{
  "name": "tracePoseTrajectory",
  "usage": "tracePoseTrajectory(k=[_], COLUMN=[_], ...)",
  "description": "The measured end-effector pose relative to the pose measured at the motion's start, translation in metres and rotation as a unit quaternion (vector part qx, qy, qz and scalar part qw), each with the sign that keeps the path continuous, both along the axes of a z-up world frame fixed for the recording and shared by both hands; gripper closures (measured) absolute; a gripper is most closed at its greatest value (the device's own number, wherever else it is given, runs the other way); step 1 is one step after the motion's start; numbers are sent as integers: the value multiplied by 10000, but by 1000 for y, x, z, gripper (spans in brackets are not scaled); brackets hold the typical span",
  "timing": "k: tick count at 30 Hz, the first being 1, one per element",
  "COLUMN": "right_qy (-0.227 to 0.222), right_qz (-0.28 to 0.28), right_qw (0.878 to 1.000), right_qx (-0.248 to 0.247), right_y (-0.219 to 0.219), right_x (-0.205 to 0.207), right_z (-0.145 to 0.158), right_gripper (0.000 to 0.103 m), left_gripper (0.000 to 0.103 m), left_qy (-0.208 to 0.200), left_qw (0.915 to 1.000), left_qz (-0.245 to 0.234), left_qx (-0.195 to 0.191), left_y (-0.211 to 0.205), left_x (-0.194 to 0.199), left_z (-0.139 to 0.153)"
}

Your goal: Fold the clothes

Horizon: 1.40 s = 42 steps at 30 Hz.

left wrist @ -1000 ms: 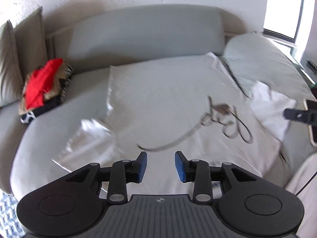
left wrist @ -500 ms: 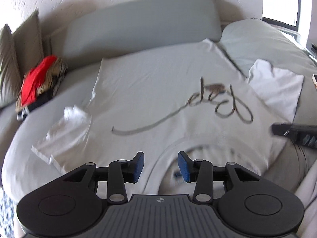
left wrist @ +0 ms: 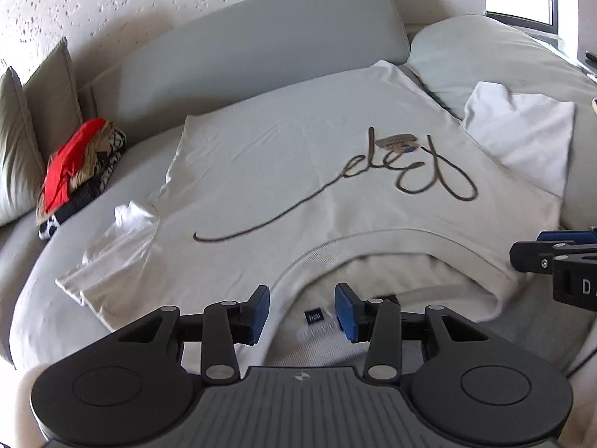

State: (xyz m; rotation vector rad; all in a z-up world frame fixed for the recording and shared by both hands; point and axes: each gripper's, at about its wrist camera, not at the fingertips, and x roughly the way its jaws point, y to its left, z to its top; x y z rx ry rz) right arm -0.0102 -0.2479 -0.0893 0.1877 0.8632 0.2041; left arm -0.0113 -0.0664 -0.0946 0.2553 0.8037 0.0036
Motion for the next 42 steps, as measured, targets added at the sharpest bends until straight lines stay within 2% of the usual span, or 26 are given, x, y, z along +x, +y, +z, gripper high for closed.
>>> tracePoseTrajectory(k=[2, 4, 9, 15, 22, 24, 29, 33, 37, 42], right_qy=[-113, -283, -585, -960, -904, -785, -592, -401, -498, -962], right_qz=[-105, -230, -634, -1485, -2322, -2492, -2597, -2688, -2664, -2563], right_qw=[9998, 9993, 9961, 9841, 9685, 9653, 9616, 9579, 9600, 9616], right_qx=[107, 126, 165, 176, 31, 62, 661, 927, 702, 170], right_y=[-7, -13, -32, -77, -120, -130, -146, -154, -148, -130], right_x=[-2, -3, 0, 21, 68, 81, 100, 115, 116, 109], right_z=[2, 4, 10, 23, 22, 16, 5, -5, -6, 6], right_gripper=[60, 58, 58, 58, 60, 62, 67, 88, 99, 101], left_gripper=[60, 58, 57, 56, 56, 56, 56, 56, 56, 56], left_qy=[71, 100, 90, 158, 170, 177, 306, 387, 439, 397], left_qw=[9999, 9996, 9985, 9971, 9953, 9949, 9942, 9931, 9925, 9921], left_qz=[14, 56, -49, -357, -542, -572, -455, -349, -300, -268], left_qx=[-101, -245, -543, -658, -784, -817, -930, -1055, -1104, -1157], left_y=[0, 0, -9, -28, -40, -42, -36, -31, -28, -22], left_x=[-2, -1, -1, 5, 14, 16, 22, 27, 27, 25], left_z=[4, 8, 16, 16, 18, 18, 14, 11, 9, 11])
